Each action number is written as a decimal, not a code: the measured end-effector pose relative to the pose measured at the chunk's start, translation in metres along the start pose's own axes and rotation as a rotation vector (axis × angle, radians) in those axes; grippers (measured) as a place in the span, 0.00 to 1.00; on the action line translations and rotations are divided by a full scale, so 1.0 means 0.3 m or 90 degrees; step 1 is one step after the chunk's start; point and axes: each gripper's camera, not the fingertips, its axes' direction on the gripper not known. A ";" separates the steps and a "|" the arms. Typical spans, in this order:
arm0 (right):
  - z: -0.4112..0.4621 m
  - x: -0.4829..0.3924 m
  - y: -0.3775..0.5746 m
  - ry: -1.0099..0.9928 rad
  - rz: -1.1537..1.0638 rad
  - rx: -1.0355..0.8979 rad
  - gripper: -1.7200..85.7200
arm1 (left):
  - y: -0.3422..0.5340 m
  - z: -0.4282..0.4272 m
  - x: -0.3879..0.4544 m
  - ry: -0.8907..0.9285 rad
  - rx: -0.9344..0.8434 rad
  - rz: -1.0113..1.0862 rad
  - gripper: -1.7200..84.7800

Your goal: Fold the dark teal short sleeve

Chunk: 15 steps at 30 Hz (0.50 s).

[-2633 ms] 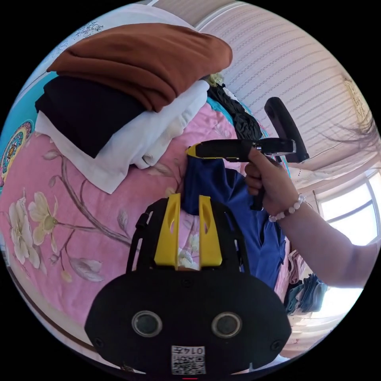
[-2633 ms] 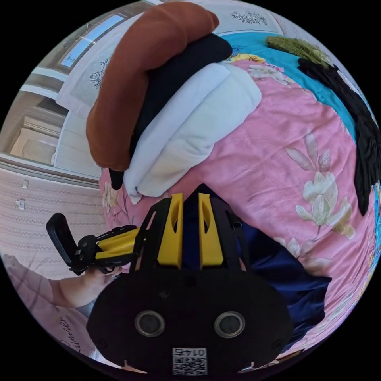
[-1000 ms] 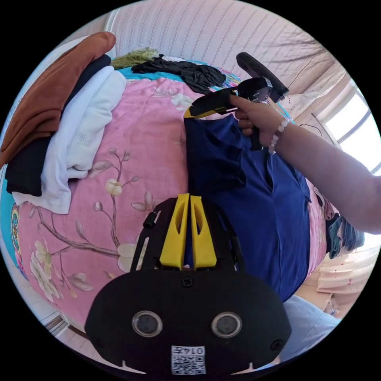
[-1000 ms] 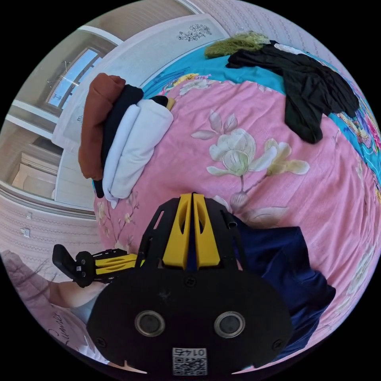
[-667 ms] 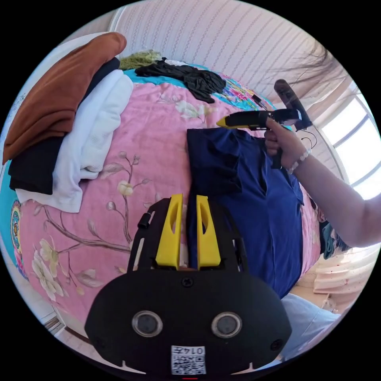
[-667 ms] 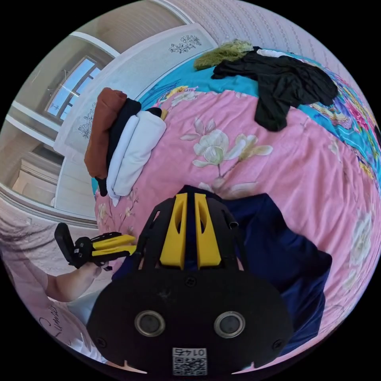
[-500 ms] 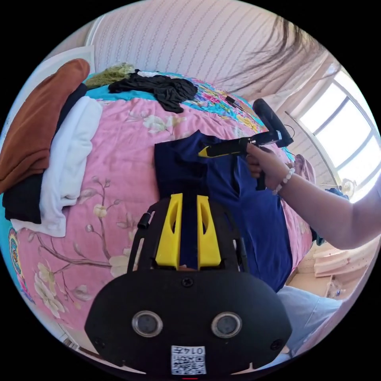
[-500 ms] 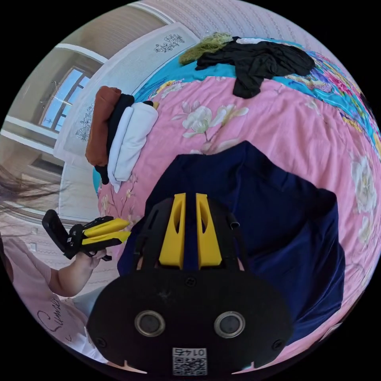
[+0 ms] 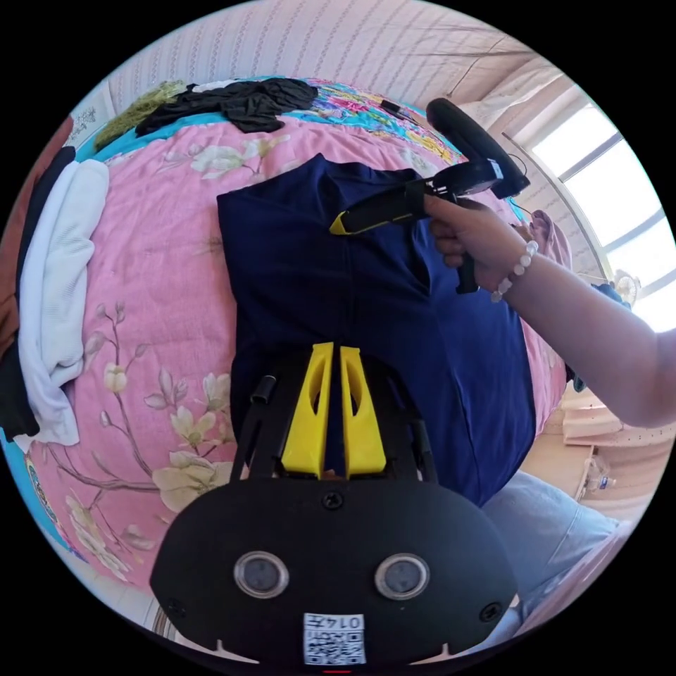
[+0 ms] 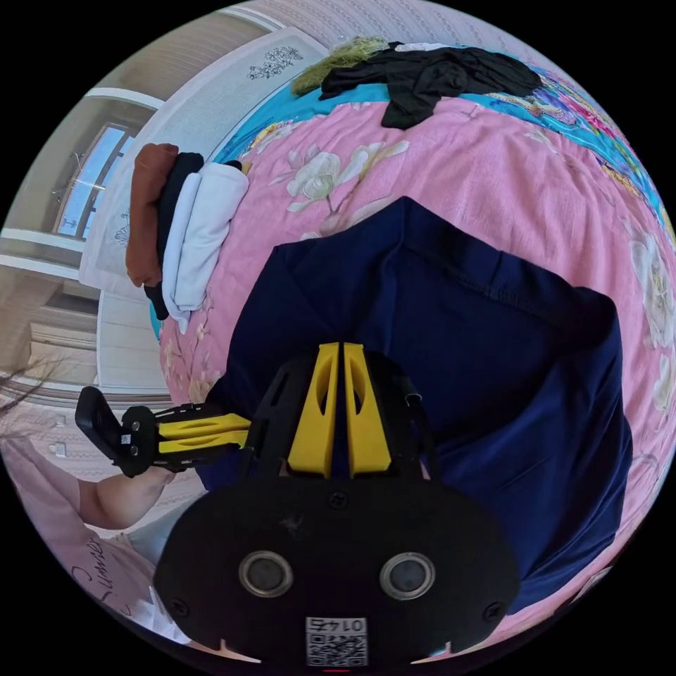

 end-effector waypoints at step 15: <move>-0.191 0.297 0.954 -0.010 0.305 0.350 0.04 | -0.229 -0.089 0.264 0.065 0.021 0.134 0.08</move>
